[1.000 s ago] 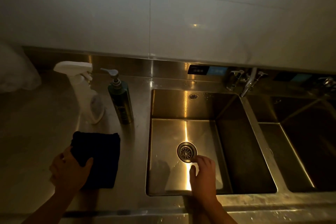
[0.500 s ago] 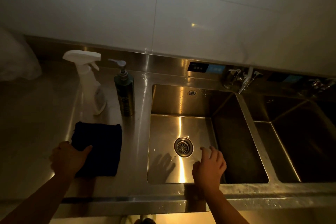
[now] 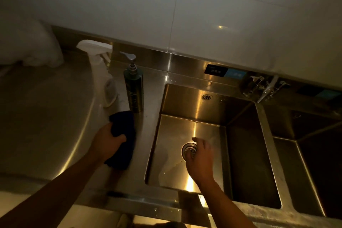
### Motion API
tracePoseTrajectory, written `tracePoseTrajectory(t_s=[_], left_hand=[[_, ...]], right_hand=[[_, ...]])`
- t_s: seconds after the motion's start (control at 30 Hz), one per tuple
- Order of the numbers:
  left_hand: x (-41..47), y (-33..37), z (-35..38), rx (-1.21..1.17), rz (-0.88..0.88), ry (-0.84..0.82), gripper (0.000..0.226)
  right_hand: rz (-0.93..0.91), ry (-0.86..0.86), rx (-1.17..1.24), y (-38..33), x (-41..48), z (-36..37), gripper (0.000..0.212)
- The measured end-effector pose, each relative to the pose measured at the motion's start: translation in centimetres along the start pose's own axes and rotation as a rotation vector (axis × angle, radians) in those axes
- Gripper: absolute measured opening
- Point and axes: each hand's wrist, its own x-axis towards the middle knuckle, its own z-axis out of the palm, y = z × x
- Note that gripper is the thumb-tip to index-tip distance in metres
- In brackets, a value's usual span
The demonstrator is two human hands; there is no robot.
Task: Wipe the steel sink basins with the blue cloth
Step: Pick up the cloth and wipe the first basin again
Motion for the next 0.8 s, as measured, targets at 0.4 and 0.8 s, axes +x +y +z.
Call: tracePoseTrajectory(t_s=[0.4,0.8], left_hand=[[-2.8,2.7,15.9,-0.261,-0.025,-0.105,0.031],[8.8,-6.0,24.0,0.636,0.325,0.074,0.062]], right_hand=[[0.275,-0.536,0.930,5.1,4.8,-1.6,0.044],[0.266,-0.534,0.659,11.8,8.9,12.6,0.039]])
